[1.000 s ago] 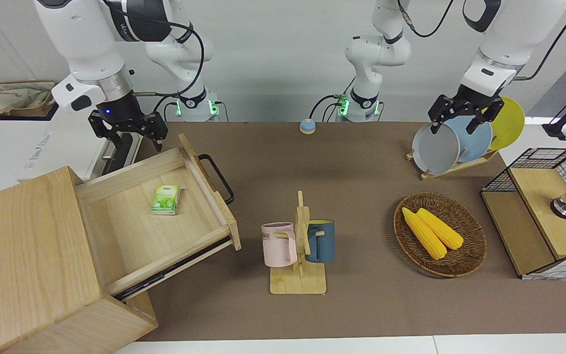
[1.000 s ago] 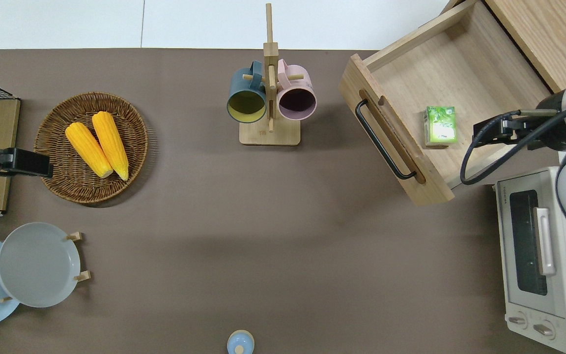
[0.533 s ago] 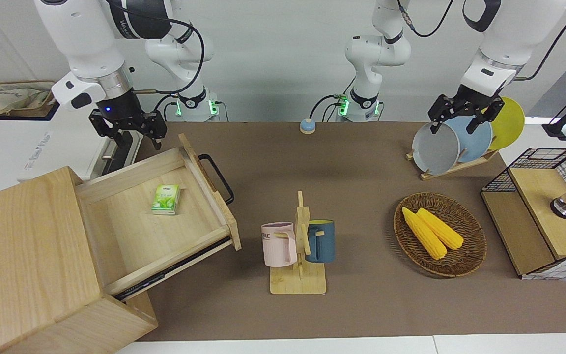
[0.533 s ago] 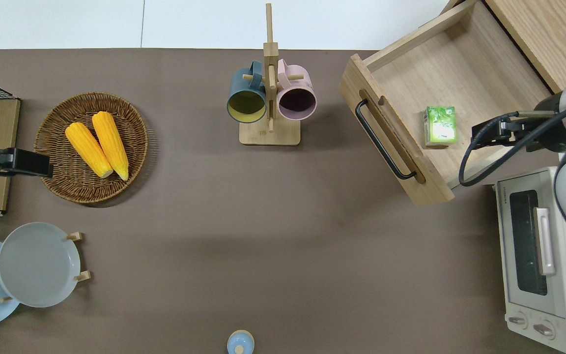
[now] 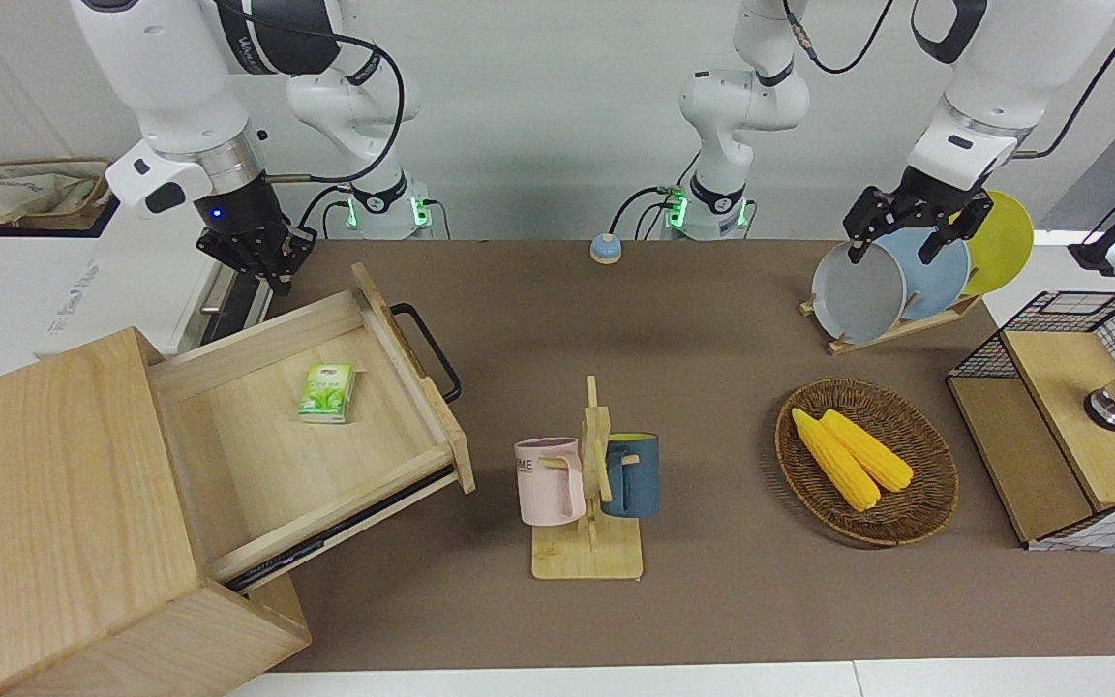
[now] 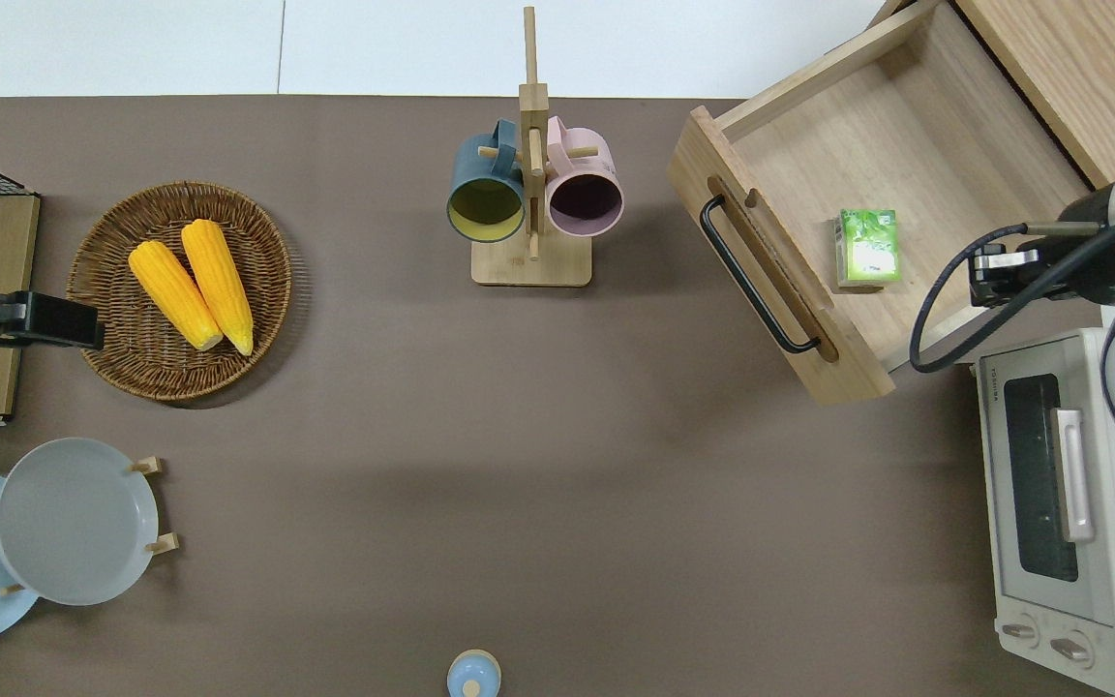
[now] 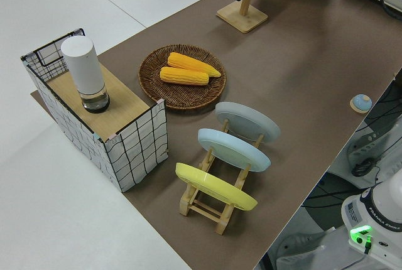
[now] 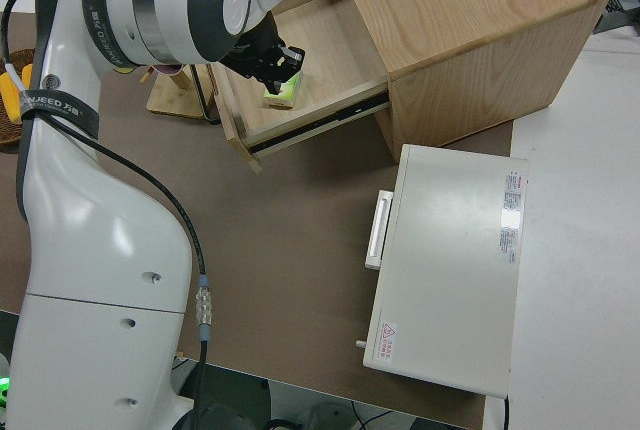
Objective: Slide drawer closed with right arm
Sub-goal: 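Move the right gripper toward the front edge of the open wooden drawer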
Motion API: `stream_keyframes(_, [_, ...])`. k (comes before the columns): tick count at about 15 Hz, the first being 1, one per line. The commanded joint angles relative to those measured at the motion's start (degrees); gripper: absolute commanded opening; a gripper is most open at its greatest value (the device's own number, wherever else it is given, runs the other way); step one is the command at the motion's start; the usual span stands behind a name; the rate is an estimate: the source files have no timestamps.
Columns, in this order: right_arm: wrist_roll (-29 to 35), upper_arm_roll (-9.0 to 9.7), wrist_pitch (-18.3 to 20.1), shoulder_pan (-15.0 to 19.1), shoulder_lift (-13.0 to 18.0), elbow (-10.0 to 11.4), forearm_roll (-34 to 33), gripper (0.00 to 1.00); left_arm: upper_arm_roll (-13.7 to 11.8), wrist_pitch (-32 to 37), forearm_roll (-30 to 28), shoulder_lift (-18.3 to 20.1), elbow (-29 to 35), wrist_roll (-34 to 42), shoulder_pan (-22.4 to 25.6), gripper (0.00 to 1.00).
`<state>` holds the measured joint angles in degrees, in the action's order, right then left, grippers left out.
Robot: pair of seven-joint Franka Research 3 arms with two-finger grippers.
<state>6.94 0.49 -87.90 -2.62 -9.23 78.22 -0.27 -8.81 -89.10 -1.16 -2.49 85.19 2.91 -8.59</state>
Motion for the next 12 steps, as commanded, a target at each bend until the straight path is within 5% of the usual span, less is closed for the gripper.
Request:
stream_keyframes(1, [-1.22,0.47,1.94,0.51,0.71,-1.05,0.62,0.0,-0.95,-0.02,0.72,-0.76,-1.17,0.42,-0.99,1.0])
stream_keyframes(7, [0.61,1.61,5.02,-1.68,1.32,-3.51,1.41,0.0,-0.95,-0.02,0.72,-0.76,-1.17,0.42,-0.99,1.0])
stream_keyframes(12, [14.04,1.62,4.5,-7.56,1.32,-4.22,0.98,0.0,-0.95,-0.02,0.72,-0.76,-1.17,0.42,-0.99,1.0])
